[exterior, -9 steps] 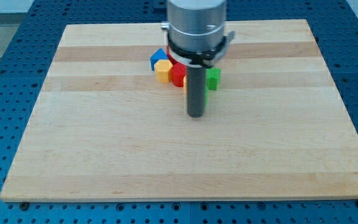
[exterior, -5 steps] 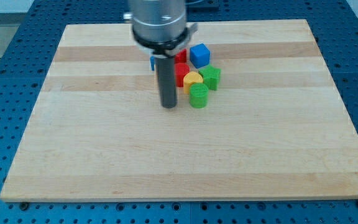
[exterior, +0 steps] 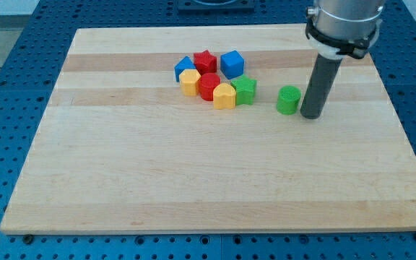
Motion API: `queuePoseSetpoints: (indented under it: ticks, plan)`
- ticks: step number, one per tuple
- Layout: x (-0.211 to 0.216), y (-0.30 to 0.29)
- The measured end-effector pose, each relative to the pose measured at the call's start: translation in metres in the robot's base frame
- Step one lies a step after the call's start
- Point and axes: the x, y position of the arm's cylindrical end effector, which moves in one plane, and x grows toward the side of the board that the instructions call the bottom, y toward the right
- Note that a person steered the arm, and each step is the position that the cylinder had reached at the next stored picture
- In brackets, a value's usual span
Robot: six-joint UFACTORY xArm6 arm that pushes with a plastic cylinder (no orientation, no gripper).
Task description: Push green circle to the top right of green star
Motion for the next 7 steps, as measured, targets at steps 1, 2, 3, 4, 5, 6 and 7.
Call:
queuePoseSetpoints:
  ticks: [1,2,3,4,5,6,7]
  plan:
    - [-0.001,-0.026]
    - [-0.002,-0.031]
    - [-0.013,-0.032]
    - [-0.039,-0.044]
    - [-0.062,-0.048]
    - [-0.06,-0.047]
    - [0.02,-0.034]
